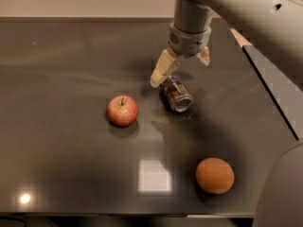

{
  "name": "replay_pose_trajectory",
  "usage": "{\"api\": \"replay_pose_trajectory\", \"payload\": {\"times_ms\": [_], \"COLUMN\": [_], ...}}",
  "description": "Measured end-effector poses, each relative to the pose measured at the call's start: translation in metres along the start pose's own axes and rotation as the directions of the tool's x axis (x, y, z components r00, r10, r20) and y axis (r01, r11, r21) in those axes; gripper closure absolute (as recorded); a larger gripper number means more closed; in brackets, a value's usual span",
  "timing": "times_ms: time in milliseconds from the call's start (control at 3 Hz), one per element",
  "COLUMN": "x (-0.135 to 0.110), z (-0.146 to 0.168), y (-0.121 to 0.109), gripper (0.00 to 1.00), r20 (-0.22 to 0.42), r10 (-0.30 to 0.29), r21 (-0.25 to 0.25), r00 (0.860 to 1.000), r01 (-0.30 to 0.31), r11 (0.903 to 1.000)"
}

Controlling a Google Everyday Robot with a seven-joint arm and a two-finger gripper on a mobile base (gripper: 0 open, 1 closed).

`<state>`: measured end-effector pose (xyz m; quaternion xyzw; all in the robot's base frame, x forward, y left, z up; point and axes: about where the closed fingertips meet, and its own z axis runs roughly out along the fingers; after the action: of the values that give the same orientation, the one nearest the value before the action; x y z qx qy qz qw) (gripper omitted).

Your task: Place orange can upright

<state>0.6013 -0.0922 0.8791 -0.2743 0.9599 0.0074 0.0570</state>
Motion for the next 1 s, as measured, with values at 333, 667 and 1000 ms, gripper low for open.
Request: {"api": "replay_pose_trajectory", "payload": {"times_ms": [333,667,1000], "x": [-0.011,-0.02,-0.021], "z": [0.021,0.038,0.044], "y": [0.007,0.011,0.012], "gripper": [0.0,0.16,0.4], "r20": [-0.049,-0.076,-0.077], "r10": [0.03,0.05,0.081], "r21": [0.022,0.02,0.005], "r00": [0.998,0.996,0.994], "r01": [-0.029,-0.048,-0.081], "r11": [0.9993,0.9986,0.9967]}}
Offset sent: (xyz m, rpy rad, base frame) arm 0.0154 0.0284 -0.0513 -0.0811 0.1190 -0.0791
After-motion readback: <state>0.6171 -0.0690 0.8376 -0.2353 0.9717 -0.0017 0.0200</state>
